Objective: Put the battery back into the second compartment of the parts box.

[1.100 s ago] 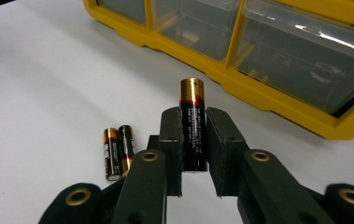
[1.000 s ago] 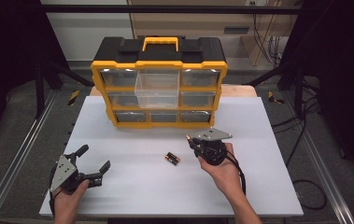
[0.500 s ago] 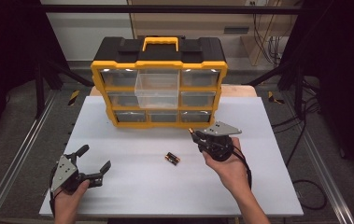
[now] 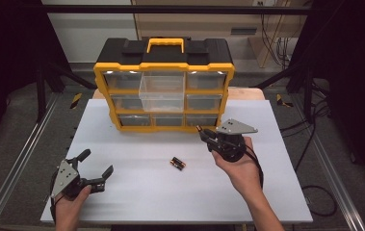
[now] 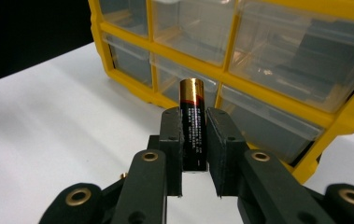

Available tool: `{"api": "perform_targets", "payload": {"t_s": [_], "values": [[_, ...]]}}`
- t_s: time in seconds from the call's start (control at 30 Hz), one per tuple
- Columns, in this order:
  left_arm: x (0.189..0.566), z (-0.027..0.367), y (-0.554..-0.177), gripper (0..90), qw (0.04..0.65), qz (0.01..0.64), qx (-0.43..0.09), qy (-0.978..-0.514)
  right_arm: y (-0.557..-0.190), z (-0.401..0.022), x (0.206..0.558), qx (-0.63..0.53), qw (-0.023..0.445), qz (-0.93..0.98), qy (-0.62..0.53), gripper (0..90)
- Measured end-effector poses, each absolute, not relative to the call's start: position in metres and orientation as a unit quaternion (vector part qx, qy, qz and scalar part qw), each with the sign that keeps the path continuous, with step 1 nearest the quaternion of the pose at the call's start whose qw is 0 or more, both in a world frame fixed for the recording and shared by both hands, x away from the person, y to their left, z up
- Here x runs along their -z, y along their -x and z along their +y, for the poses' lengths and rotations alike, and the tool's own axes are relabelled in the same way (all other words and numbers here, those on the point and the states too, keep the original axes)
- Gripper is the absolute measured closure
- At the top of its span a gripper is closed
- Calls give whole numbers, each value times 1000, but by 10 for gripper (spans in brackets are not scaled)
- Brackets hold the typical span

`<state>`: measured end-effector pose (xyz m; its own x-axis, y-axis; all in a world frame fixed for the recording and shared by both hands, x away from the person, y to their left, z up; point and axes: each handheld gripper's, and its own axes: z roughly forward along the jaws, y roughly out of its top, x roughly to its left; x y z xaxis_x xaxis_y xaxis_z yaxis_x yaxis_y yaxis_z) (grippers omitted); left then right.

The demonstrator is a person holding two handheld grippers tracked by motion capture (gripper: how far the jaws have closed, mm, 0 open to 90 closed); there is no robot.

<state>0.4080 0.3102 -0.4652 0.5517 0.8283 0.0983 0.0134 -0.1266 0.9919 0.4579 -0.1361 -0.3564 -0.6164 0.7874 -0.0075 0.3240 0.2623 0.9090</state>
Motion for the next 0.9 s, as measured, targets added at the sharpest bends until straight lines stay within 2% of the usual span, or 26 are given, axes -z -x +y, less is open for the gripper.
{"api": "perform_targets", "payload": {"t_s": [0.43,0.9], "values": [[466,307,-407,12,576,315,-352,-667,-462,-141,327,-517,246,735,-364,770],[466,309,-408,12,575,318,-354,-666,-482,-147,296,-535,249,717,-370,770]]}}
